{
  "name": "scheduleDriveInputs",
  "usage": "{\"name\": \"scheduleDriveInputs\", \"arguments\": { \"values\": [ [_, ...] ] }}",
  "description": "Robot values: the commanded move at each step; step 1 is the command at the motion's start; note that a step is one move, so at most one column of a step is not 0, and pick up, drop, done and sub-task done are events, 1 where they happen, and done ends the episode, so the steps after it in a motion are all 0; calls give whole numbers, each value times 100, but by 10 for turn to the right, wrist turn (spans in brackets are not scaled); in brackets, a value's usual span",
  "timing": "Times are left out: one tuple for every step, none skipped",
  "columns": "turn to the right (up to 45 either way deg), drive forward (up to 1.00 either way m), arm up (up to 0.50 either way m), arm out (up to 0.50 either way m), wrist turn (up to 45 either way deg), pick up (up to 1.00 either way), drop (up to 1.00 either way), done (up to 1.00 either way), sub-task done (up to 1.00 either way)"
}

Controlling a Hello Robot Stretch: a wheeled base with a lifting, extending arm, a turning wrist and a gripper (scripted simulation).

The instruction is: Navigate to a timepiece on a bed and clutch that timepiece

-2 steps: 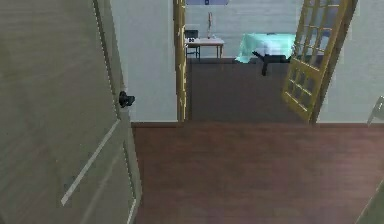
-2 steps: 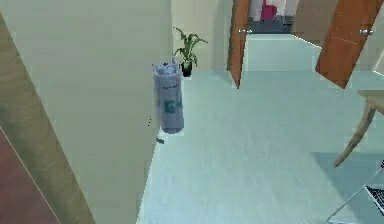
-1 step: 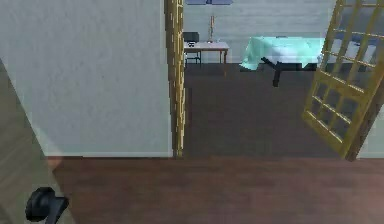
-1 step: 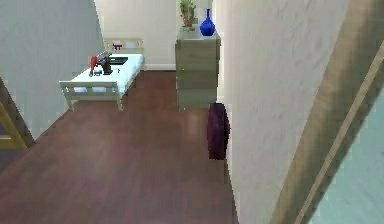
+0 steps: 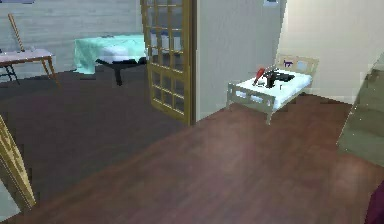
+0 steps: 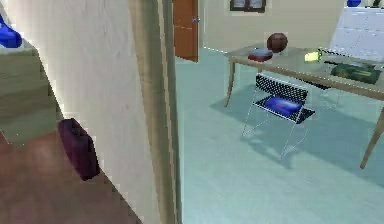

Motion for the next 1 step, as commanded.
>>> {"name": "scheduleDriveInputs", "arguments": {
  "values": [
    [360, 0, 0, 0, 0, 0, 0, 0, 0]
  ]
}}
